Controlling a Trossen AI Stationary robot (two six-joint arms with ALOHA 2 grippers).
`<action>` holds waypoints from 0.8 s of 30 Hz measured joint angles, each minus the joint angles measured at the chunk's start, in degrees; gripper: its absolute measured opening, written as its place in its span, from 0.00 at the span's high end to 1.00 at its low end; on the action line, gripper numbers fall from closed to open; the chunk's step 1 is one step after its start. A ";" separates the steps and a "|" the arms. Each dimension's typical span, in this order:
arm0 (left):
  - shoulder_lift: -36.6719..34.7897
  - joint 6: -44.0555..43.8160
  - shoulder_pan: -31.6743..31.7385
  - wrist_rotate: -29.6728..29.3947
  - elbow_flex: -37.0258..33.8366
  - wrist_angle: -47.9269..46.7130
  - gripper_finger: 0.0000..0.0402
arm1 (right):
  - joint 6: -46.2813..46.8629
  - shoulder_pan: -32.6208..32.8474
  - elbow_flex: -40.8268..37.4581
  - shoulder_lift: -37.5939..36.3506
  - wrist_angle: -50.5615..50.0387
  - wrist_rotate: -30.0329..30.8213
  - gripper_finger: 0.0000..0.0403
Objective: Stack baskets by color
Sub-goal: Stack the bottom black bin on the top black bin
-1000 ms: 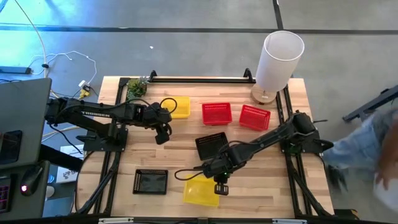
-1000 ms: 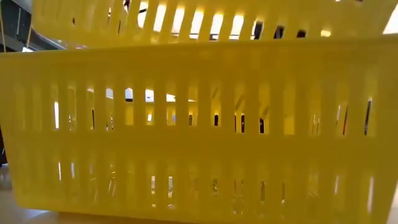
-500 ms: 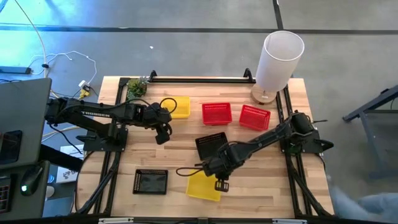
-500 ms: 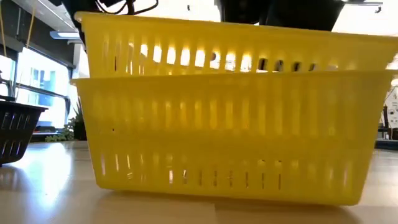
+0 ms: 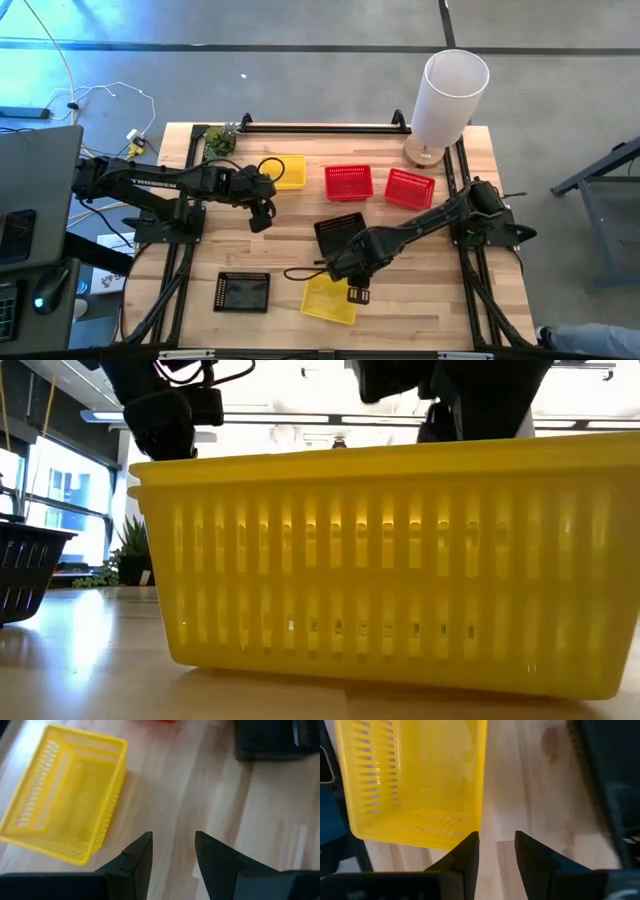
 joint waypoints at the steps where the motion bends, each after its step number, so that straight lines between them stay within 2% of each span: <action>1: 0.00 0.67 -0.32 0.48 0.00 -0.09 0.67 | -0.65 0.00 0.86 0.00 -1.22 0.90 0.72; 12: 0.00 0.44 -8.12 1.58 0.00 -2.92 0.67 | -6.50 -0.41 8.81 -0.04 -13.36 12.44 0.72; 21: 0.00 -6.70 -16.66 6.23 0.00 -6.67 0.67 | -6.53 -3.13 11.93 -0.07 -23.93 26.23 0.72; 24: 0.00 -9.65 -19.91 7.04 0.00 -6.94 0.67 | -6.52 -4.79 12.08 -0.07 -26.36 28.47 0.72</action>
